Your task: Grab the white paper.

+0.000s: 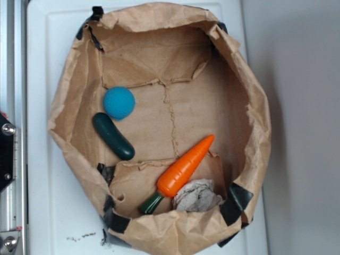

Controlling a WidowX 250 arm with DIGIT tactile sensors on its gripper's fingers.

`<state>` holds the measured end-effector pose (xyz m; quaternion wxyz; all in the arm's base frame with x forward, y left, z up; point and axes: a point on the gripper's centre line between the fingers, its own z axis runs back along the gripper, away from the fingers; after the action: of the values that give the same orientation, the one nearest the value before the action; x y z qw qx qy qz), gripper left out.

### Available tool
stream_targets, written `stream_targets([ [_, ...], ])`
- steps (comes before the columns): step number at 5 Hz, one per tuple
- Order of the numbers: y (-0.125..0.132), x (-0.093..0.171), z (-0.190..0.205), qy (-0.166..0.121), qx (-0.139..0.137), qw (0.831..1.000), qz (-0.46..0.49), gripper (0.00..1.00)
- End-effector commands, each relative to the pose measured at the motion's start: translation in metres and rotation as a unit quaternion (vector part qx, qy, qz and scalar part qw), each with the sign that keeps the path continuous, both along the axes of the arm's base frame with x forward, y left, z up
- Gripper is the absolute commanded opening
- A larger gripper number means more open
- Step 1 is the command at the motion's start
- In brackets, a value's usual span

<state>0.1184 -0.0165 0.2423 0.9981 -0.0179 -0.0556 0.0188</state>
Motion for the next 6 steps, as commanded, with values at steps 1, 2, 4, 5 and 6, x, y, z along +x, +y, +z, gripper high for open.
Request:
stream_targets([
  [1,0.0,0.0,0.0,0.0,0.0,1.0,0.0,1.0],
  [2,-0.008,0.036,0.005,-0.024,-0.01,0.998,0.054,1.0],
  [4,-0.007,0.096,0.001,-0.049,-0.009,0.995,0.084,1.0],
  [5,0.003,0.115,-0.008,-0.064,-0.02,0.997,0.034,1.0],
  [6,0.013,0.137,-0.034,-0.07,-0.034,0.996,-0.039,1.0],
])
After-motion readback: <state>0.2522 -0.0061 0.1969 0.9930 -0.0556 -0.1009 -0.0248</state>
